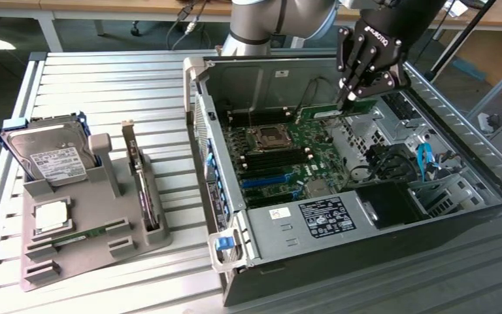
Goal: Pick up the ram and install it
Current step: 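Pick up the ram and move it above insertion slot, then insert the ram into the slot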
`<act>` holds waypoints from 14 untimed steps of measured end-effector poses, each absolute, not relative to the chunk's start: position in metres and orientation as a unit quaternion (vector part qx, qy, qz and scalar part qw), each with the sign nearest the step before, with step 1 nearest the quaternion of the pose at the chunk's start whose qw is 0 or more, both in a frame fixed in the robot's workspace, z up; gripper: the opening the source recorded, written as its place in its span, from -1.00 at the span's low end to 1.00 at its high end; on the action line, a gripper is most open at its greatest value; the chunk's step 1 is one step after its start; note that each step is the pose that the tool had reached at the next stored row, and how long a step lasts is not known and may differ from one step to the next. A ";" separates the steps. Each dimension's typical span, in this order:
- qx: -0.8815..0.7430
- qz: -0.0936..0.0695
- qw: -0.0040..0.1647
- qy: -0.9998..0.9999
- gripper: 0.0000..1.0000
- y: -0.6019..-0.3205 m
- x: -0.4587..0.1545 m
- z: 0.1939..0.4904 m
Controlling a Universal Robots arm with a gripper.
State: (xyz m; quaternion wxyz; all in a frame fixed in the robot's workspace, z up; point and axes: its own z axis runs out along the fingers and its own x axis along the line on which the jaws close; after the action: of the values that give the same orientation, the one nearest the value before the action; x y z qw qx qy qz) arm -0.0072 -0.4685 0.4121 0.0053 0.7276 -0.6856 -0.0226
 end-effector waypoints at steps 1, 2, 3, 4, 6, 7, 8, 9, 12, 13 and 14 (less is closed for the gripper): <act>0.728 -0.023 0.005 -0.686 -0.75 -0.464 -0.007 0.412; 0.728 -0.023 0.005 -0.686 -0.75 -0.459 -0.007 0.412; 0.728 -0.022 0.005 -0.686 -0.75 -0.456 -0.007 0.412; 0.728 -0.022 0.005 -0.686 -0.75 -0.455 -0.007 0.412; 0.728 -0.023 0.005 -0.686 -0.75 -0.454 -0.007 0.412; 0.728 -0.023 0.005 -0.686 -0.75 -0.454 -0.007 0.412; 0.728 -0.023 0.005 -0.686 -0.75 -0.454 -0.007 0.412; 0.728 -0.023 0.005 -0.686 -0.75 -0.454 -0.007 0.412; 0.728 -0.023 0.005 -0.686 -0.75 -0.454 -0.007 0.412; 0.728 -0.023 0.005 -0.686 -0.75 -0.454 -0.007 0.412; 0.728 -0.023 0.005 -0.686 -0.75 -0.454 -0.007 0.412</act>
State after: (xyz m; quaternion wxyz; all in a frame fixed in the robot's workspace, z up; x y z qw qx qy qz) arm -0.0071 -0.4545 0.4117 0.0054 0.7276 -0.6856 -0.0225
